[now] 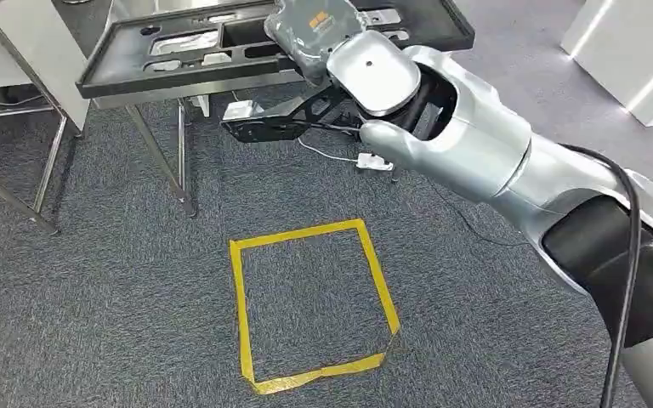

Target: Take the parts from the cabinet and place them on the table.

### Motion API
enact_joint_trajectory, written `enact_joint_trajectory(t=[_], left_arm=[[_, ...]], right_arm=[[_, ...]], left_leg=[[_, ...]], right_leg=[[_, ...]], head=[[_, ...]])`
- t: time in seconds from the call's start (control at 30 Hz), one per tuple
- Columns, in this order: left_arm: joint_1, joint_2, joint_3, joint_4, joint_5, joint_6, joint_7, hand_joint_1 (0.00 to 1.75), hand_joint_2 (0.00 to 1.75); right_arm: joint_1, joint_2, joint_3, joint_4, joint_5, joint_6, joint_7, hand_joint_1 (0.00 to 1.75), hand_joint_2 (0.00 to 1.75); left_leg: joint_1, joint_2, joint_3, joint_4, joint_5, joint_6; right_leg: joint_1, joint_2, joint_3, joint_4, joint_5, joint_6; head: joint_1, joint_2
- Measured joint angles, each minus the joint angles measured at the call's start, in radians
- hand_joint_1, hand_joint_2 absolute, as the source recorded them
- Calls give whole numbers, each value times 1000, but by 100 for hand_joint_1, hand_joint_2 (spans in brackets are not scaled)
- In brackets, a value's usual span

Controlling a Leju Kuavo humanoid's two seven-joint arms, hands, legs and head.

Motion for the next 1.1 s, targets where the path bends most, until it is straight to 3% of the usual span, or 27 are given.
enact_joint_trajectory(t=[0.03,0.1,0.13,0.17,0.2,0.23,0.3,0.33,0.43,0.47,0.53,0.63,0.67,0.7,0.73,0.8,0.83,0.87,0.93,1.0,1.03,1.1], left_arm=[[0,-2,0,0,1,0,0,0,175],[-2,-5,0,0,1,2,0,0,175],[-2,-6,0,0,1,2,0,0,175],[-2,-8,0,0,1,2,0,0,175],[-1,-8,0,0,1,2,0,0,175],[-1,-10,0,0,2,2,0,0,175],[-1,-12,1,0,2,2,0,0,175],[-1,-14,1,0,2,2,0,0,175],[-2,-14,3,0,2,12,-1,0,175],[-1,-15,5,0,3,18,-2,0,175],[0,-18,8,0,9,24,-3,0,175],[-2,-18,15,0,3,21,-9,0,175],[-1,-18,16,0,-1,18,-10,0,175],[-1,-18,16,0,-2,16,-10,0,175],[-1,-18,16,0,-2,16,-9,0,175],[-1,-18,16,0,-1,20,-5,0,175],[-2,-18,16,0,0,21,-4,0,175],[-2,-16,17,0,0,21,-3,0,175],[-3,-15,18,0,-2,21,-6,0,175],[-2,-13,18,0,-2,21,-10,0,175],[-1,-14,18,0,-2,21,-9,0,175],[-3,-15,18,0,-2,22,-10,0,175]], right_arm=[[-6,0,0,1,-3,0,0,175,175],[-11,0,2,3,-6,-1,0,175,175],[-10,0,5,3,-9,-1,-2,175,175],[-8,0,7,5,-11,-1,-3,175,175],[-7,-2,8,7,-12,0,-3,175,175],[-7,-2,9,8,-13,0,-3,175,175],[-13,-2,9,9,-13,-2,-3,175,175],[-15,-2,10,10,-15,-4,-3,175,175],[-17,0,15,13,-25,-13,-7,175,175],[-18,0,16,15,-28,-17,-9,175,175],[-18,3,17,18,-36,-21,-9,175,175],[-19,7,25,21,-41,-32,-9,175,175],[-17,7,29,23,-44,-36,-9,175,175],[-15,7,30,23,-48,-42,-9,175,175],[-15,8,31,24,-51,-46,-9,175,175],[-16,11,31,26,-53,-60,-9,175,175],[-16,12,31,27,-53,-65,-9,175,175],[-17,12,31,29,-53,-70,-9,175,175],[-16,16,35,32,-54,-72,-10,175,175],[-16,18,36,34,-54,-72,-15,175,175],[-15,18,36,37,-54,-72,-15,175,175],[-16,18,37,40,-54,-73,-15,175,175]], left_leg=[[0,-1,4,-6,2,6],[-2,0,4,-5,0,14],[-4,0,4,-3,-2,17],[-5,-2,4,0,-4,19],[-5,-5,5,3,-7,18],[-5,-8,6,8,-11,17],[-5,-13,6,22,-23,10],[-10,-14,-1,30,-28,4],[-8,-16,-9,33,-27,-8],[-8,-16,-8,32,-27,-13],[-6,-10,-21,66,-56,-27],[6,-6,-127,271,-139,-47],[8,-6,-156,315,-145,-50],[10,-5,-161,310,-126,-53],[12,-5,-143,263,-89,-53],[12,-3,-62,92,1,-50],[11,-1,-33,29,3,-45],[2,-3,-20,16,-3,-38],[-1,-5,-24,20,-4,-27],[3,-5,-13,4,3,-11],[5,-4,-5,-4,5,-7],[3,-3,-2,-5,2,5]], right_leg=[[5,0,-18,39,-29,-1],[7,1,-93,196,-104,-3],[8,2,-127,260,-125,-2],[7,1,-148,297,-126,-2],[7,1,-143,278,-100,-3],[8,1,-116,217,-56,-5],[8,2,-36,41,32,-14],[12,4,-17,14,13,-17],[18,5,-21,6,15,-23],[16,5,-20,0,18,-28],[5,3,-6,-17,23,-37],[4,2,-4,-19,22,-43],[3,2,-3,-18,21,-43],[1,2,-3,-17,20,-41],[0,2,-2,-15,17,-39],[-3,2,3,-13,12,-32],[-3,2,6,-14,9,-28],[2,3,3,-12,8,-21],[-1,3,6,-21,10,-8],[1,2,13,-27,8,6],[-2,2,6,-10,-4,6],[2,3,-58,120,-72,4]], head=[[3,0],[4,0],[5,0],[4,0],[5,0],[4,0],[5,0],[3,0],[5,0],[5,0],[1,0],[-1,0],[0,0],[-1,0],[0,0],[-1,0],[0,0],[-2,0],[-1,0],[0,0],[2,0],[2,0]])
